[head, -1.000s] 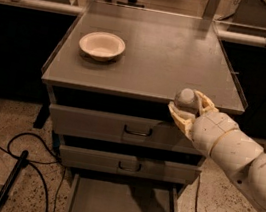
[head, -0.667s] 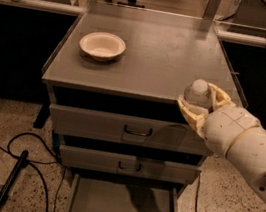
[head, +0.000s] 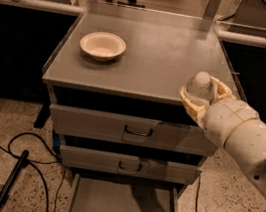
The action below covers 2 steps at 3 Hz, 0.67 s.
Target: Pick water bottle from bottom drawer and place on counter
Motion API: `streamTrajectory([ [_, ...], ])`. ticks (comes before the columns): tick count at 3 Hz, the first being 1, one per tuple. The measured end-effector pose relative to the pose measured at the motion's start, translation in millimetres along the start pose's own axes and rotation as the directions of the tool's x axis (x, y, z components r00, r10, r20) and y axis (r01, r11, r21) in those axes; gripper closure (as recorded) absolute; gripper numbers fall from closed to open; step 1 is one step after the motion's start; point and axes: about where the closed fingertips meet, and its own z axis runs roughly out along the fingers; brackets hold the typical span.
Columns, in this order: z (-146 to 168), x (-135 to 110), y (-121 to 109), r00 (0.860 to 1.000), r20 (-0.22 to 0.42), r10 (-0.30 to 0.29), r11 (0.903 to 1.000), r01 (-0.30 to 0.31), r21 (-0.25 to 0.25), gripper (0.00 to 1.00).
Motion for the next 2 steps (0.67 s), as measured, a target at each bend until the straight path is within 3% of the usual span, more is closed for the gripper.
streamTrajectory([
  [2, 43, -56, -74, 0.997, 0.074, 0.011, 0.9950, -0.018, 0.098, 1.00],
])
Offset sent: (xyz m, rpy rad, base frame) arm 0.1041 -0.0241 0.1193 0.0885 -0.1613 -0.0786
